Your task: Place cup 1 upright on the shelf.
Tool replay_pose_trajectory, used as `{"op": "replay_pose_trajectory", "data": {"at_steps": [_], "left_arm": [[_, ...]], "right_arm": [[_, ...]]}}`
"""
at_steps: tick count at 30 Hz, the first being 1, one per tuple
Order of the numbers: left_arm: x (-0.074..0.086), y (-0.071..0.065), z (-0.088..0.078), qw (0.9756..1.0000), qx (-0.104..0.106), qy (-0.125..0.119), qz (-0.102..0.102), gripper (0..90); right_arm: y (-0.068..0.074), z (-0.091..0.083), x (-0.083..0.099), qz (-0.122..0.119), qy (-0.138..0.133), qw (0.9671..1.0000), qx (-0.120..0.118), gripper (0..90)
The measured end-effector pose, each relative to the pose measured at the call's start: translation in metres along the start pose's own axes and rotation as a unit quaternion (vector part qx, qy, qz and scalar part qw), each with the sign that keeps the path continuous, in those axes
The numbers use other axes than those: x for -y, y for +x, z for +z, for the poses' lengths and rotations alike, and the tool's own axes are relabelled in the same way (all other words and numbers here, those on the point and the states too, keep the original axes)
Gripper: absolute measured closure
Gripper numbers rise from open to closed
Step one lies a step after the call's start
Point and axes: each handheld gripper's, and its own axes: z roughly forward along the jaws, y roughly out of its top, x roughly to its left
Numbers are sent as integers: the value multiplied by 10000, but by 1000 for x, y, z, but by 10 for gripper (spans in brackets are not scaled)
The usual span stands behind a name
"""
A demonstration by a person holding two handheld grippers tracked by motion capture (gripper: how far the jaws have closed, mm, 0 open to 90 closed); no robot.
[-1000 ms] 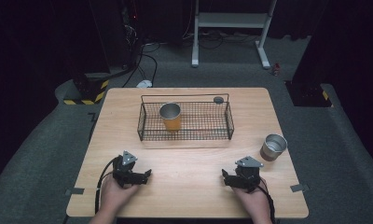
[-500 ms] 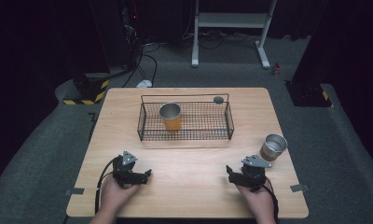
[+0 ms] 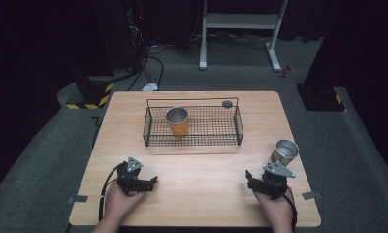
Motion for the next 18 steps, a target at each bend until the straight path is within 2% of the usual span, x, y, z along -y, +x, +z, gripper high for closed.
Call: {"op": "replay_pose_trajectory", "data": {"at_steps": [4,8,18], "left_arm": [[0,0,0,10000,4,6,-11,1],[0,0,0,10000,-9,1,-23,1],[-1,-1,1,10000,-44,-5,-38,1]], "right_arm": [[-4,-2,1,34,3,9999,104,132],[-9,-4,4,-53,28,9997,230,132],[-25,-13,10,178,8,9993,340,131]]}}
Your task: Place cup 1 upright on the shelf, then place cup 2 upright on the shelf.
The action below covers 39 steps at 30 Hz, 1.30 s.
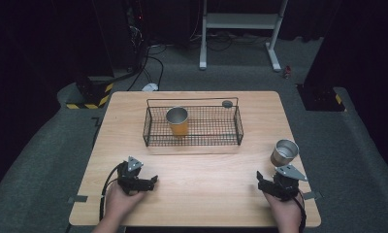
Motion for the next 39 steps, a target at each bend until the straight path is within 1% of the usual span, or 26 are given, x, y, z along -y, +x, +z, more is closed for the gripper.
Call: {"op": "replay_pose_trajectory", "data": {"at_steps": [1,2,3,4,5,6,11,13,14,17,19,25,29,33,35,39], "left_arm": [[0,0,0,10000,-1,-1,0,1],[0,0,0,10000,0,0,-1,1],[0,0,0,10000,4,6,2,1],[0,0,0,10000,-3,-1,-3,1],[0,0,0,10000,-5,-3,-6,1],[0,0,0,10000,-5,-3,-6,1],[0,0,0,10000,-5,-1,-4,1],[0,0,0,10000,-6,-2,-6,1],[0,0,0,10000,-11,-2,-7,1],[-1,0,1,10000,-22,-4,-31,1],[-1,0,1,10000,-29,4,-12,1],[-1,0,0,10000,-41,6,-21,2],[-1,0,1,10000,-23,3,-51,2],[-1,0,1,10000,-23,3,-46,2],[-1,0,1,10000,-50,2,-52,2],[-1,0,1,10000,-49,3,-53,2]], "right_arm": [[0,-1,0,30,13,10000,23,131],[-2,-2,0,-8,-12,10000,78,131],[-3,-4,0,29,-27,10000,79,131],[-5,-5,1,5,-47,10000,82,131],[-5,-5,1,55,-38,9999,99,131],[-6,-6,1,19,-37,9999,118,131],[-13,-7,2,71,-33,9997,239,131],[-15,-6,3,30,-21,9996,278,131],[-16,-6,3,55,-10,9995,305,131],[-19,-6,4,138,-13,9994,319,131],[-21,-7,6,141,9,9993,348,131],[-27,-7,5,212,-40,9990,397,131],[-30,-4,7,255,17,9986,461,129],[-34,-3,4,302,-49,9980,545,116],[-36,-3,4,368,-68,9979,528,112],[-40,0,6,388,-35,9977,547,107]]}}
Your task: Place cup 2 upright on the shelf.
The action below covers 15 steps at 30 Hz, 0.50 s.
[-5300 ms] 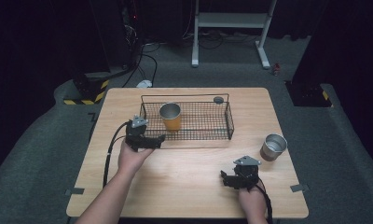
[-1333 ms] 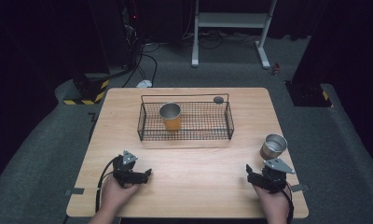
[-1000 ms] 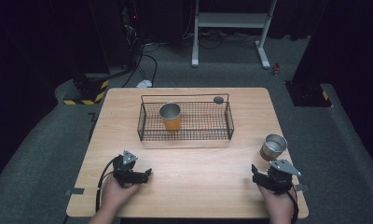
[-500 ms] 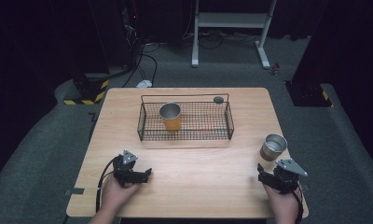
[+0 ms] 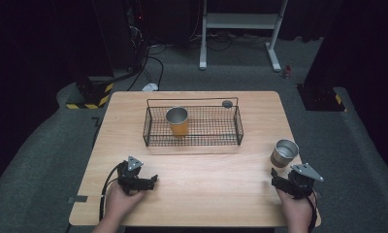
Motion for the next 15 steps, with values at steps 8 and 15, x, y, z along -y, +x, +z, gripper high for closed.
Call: {"op": "replay_pose_trajectory", "data": {"at_steps": [8,15], "left_arm": [[0,0,0,10000,-10,-1,-8,1],[0,0,0,10000,-31,-3,-44,1]], "right_arm": [[-7,10,-9,42,-58,10000,15,106],[-8,25,-22,-49,-113,9998,137,107]]}}
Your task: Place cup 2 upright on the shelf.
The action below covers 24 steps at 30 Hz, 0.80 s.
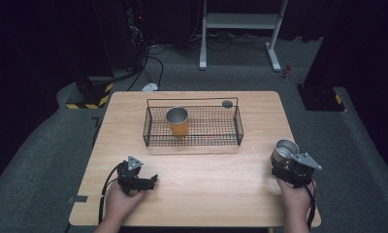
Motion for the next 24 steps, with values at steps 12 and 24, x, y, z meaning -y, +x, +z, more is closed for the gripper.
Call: {"op": "replay_pose_trajectory", "data": {"at_steps": [12,24], "left_arm": [[0,0,0,10000,-2,1,1,1],[0,0,0,10000,-3,4,-1,1]], "right_arm": [[-3,18,-12,132,-27,9999,-44,125],[-3,20,-13,214,-65,9997,-18,184]]}}
